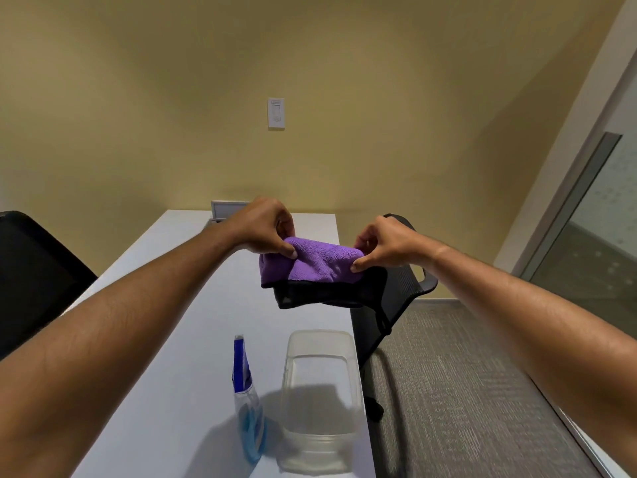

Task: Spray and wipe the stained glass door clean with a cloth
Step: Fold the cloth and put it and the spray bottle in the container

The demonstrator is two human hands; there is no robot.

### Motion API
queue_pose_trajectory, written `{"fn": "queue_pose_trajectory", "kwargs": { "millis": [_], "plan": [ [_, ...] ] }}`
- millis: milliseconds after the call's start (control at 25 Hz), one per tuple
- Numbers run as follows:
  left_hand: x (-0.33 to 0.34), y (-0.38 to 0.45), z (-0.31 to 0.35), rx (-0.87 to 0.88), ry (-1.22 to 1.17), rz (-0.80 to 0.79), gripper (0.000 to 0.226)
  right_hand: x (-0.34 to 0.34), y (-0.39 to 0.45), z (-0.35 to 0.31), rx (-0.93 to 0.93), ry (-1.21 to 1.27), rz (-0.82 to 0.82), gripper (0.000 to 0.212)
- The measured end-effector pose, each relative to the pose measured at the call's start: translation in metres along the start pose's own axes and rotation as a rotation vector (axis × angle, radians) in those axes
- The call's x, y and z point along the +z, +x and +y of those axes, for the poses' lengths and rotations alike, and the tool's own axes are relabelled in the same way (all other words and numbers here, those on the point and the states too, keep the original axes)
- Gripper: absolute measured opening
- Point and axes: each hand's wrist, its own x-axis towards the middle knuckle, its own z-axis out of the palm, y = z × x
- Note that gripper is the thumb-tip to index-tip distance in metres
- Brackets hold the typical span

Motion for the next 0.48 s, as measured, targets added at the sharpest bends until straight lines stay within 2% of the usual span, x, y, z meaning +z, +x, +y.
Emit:
{"fn": "queue_pose_trajectory", "kwargs": {
  "millis": [120,480],
  "plan": [
    [0.013,-0.001,-0.004,-0.011,0.027,-0.041,0.027,0.003,0.0,-0.002,0.026,-0.049,-0.05,0.012],
    [0.05,0.006,-0.009,-0.094,-0.033,-0.113,0.035,0.029,0.0,0.016,0.165,-0.028,-0.046,0.018]
  ]
}}
